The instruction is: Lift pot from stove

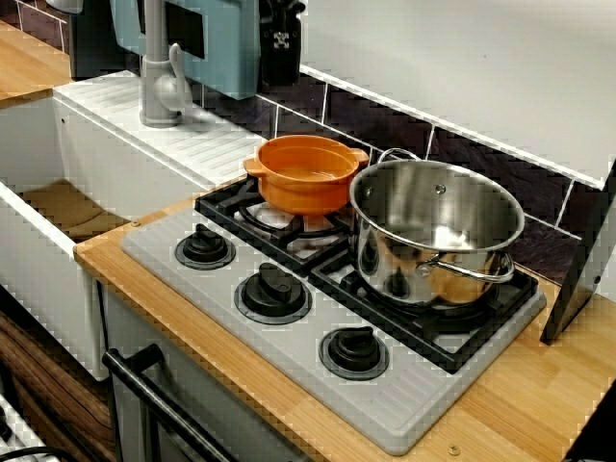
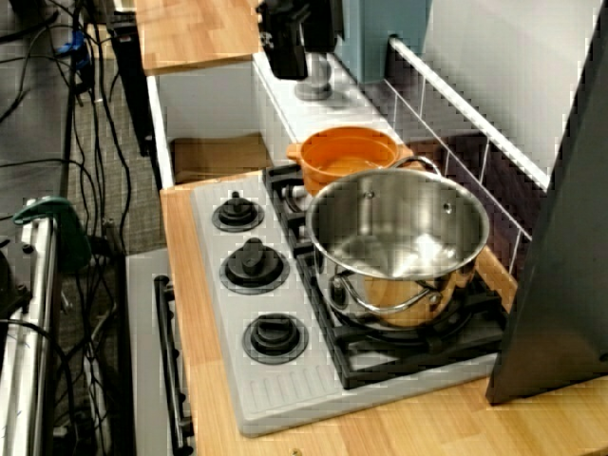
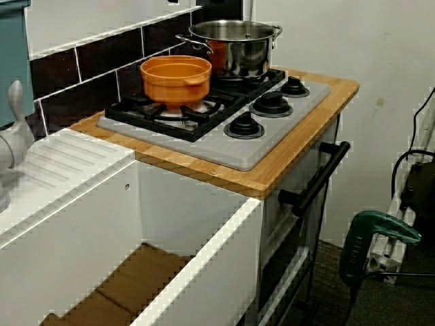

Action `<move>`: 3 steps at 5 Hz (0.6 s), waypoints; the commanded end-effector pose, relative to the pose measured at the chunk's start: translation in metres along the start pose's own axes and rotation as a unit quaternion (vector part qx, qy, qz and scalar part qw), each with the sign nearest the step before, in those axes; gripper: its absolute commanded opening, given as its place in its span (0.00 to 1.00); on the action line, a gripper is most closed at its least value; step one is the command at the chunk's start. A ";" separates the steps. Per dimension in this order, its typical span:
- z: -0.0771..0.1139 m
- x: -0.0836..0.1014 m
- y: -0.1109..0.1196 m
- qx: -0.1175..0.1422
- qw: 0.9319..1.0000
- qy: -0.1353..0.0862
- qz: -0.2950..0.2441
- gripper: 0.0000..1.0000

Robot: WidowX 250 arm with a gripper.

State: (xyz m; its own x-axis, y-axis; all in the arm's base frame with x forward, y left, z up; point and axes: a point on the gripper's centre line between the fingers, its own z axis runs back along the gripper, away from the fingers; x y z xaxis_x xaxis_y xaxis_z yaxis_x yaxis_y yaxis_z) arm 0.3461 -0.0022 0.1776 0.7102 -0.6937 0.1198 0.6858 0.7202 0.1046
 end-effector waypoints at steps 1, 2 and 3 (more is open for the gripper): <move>-0.012 -0.004 0.002 0.022 1.000 -0.002 0.003 1.00; -0.019 -0.002 0.005 0.026 1.000 -0.004 0.001 1.00; -0.022 0.001 0.006 0.026 1.000 0.000 -0.017 1.00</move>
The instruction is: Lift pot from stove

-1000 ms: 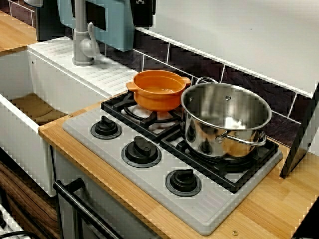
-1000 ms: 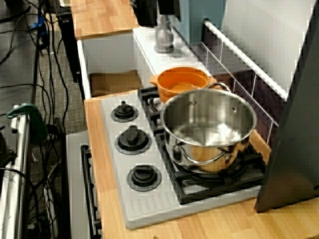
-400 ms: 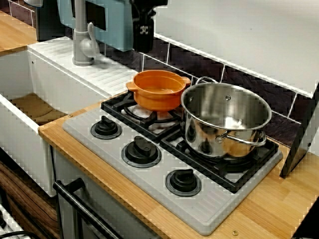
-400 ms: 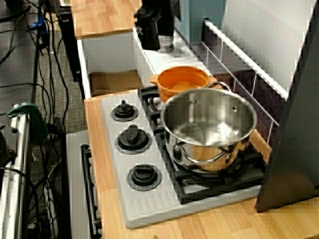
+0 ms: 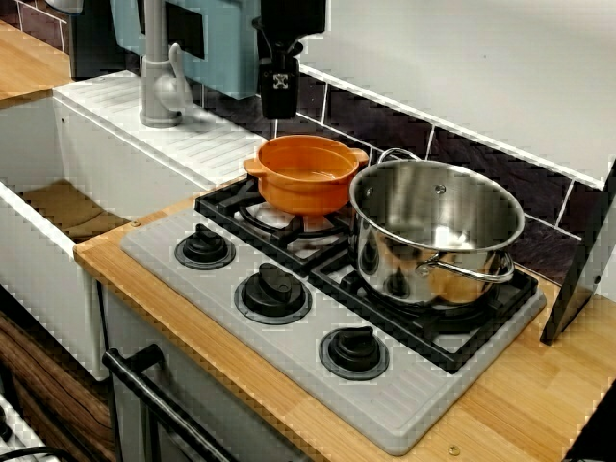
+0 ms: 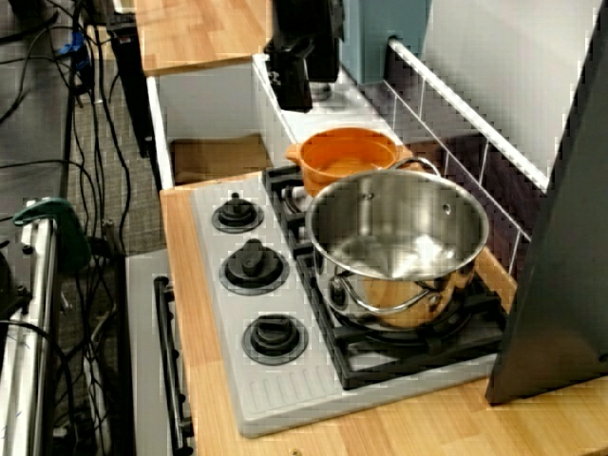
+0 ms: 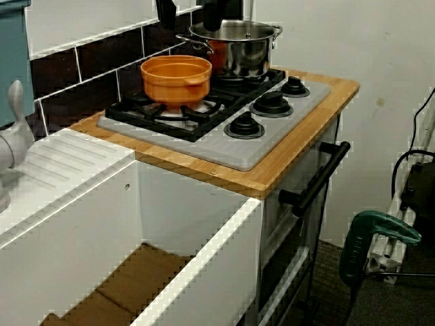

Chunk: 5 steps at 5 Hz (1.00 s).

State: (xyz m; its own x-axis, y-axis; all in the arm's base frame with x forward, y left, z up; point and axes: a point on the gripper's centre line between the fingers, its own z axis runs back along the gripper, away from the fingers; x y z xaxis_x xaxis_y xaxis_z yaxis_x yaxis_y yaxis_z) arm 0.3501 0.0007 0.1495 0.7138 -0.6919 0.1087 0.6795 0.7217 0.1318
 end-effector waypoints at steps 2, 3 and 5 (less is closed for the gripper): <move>0.006 0.004 0.004 0.013 1.000 -0.006 -0.018 1.00; -0.011 0.014 -0.001 0.019 0.999 0.004 -0.031 1.00; -0.028 0.025 -0.011 0.030 0.999 0.013 -0.040 1.00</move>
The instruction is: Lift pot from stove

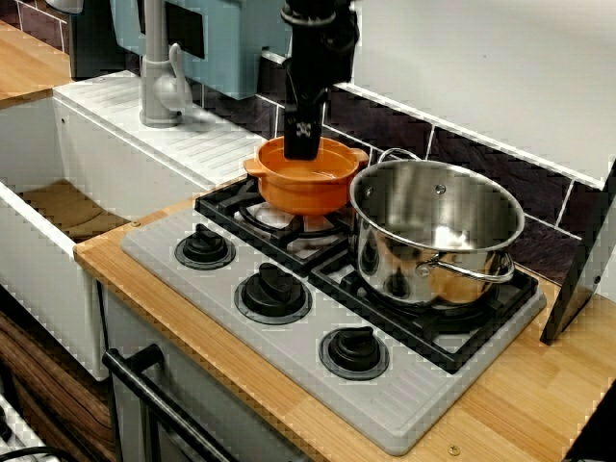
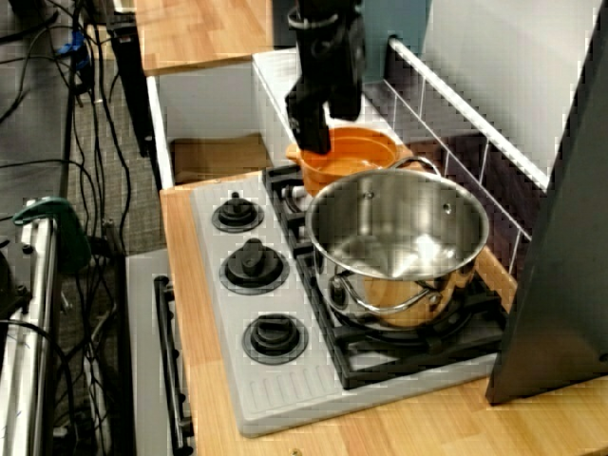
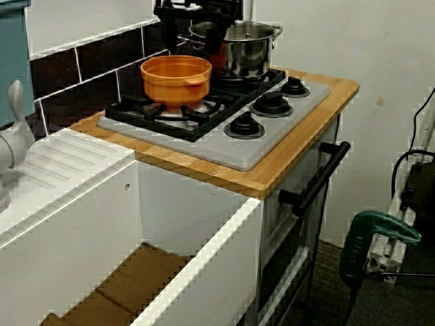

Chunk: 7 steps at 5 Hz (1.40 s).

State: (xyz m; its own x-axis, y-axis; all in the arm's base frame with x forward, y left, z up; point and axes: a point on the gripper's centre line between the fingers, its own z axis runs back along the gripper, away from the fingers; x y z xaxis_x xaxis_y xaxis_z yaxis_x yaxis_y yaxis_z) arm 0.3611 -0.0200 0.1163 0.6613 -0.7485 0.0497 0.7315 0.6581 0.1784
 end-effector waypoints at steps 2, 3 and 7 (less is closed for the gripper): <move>0.001 0.004 0.000 -0.001 1.000 -0.003 0.006 1.00; 0.003 0.003 0.000 -0.011 1.000 -0.002 0.009 1.00; -0.023 0.001 -0.018 -0.012 1.000 0.012 0.010 1.00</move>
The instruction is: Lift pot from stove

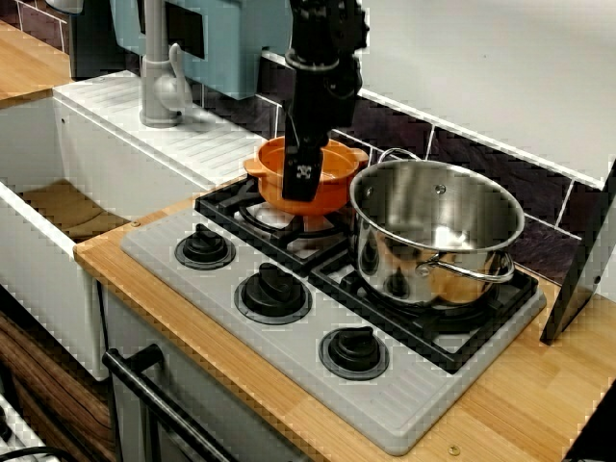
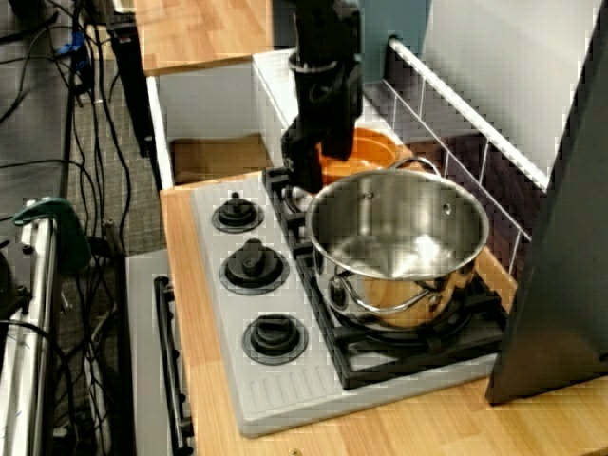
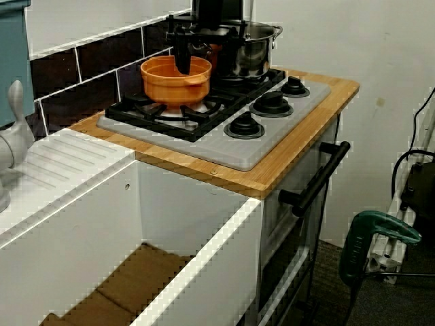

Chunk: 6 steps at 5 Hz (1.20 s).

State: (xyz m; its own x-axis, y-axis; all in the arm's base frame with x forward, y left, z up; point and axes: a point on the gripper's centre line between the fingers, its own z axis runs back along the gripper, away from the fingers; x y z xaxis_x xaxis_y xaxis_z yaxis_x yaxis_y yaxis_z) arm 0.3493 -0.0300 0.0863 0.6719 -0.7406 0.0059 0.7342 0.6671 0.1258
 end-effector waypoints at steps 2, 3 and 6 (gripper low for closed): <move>-0.008 0.003 0.002 0.008 1.000 -0.002 0.009 0.00; -0.011 0.000 0.006 0.008 1.000 -0.004 0.011 0.00; 0.028 -0.017 0.022 -0.012 0.999 -0.026 0.033 0.00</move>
State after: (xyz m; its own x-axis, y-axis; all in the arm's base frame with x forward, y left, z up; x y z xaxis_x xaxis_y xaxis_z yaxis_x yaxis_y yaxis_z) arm 0.3436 -0.0078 0.0878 0.7226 -0.6913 -0.0022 0.6910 0.7222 0.0302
